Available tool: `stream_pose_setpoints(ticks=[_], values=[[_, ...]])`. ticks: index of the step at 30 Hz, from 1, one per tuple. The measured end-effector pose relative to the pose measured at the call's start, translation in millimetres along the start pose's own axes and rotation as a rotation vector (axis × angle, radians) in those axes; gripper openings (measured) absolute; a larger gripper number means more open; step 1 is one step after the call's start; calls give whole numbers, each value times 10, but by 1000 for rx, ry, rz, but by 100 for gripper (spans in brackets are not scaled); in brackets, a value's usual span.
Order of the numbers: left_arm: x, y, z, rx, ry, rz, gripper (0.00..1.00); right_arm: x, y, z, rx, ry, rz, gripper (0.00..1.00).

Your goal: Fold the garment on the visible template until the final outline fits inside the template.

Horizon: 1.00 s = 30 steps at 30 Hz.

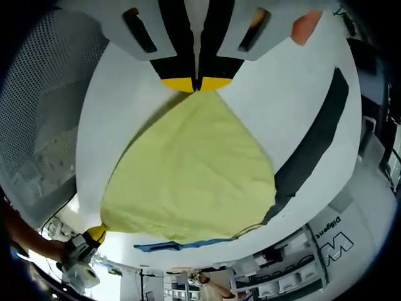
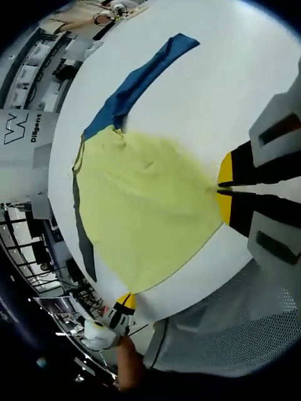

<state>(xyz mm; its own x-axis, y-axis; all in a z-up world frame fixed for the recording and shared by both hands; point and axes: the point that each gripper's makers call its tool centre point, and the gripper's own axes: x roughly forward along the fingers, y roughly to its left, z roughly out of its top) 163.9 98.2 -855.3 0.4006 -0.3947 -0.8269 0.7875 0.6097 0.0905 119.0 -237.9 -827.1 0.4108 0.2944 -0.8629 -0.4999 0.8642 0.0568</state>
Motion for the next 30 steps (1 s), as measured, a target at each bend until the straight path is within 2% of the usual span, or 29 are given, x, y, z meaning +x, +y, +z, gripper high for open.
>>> stream_pose_setpoints(ticks=[2,3,5,7,10,17,23,27,30], values=[[-6,1,-5,1,1,2,0,-32,-17,-94,-39,56,-25,0],[-6,-5,-6,0,2,1,0,-37,-21,-123,-54,66,-30,0],[-4,-15,-13,1,6,-2,0,-38,-27,-151,-31,77,-35,0],[-5,-47,-11,2,3,-9,0,-7,-100,-198,-31,96,-78,0],[-27,-115,-11,21,3,-18,0,64,-114,-231,-64,113,-99,0],[-113,-127,-119,55,21,-16,0,146,-76,-200,-86,114,-94,0],[-251,-216,-320,66,52,-34,0,201,38,-198,-106,123,-55,0],[-297,-366,-440,63,89,-92,0,208,99,-240,-125,143,-38,0],[-296,-423,-437,80,93,-109,0,184,128,-341,-123,183,-16,0]])
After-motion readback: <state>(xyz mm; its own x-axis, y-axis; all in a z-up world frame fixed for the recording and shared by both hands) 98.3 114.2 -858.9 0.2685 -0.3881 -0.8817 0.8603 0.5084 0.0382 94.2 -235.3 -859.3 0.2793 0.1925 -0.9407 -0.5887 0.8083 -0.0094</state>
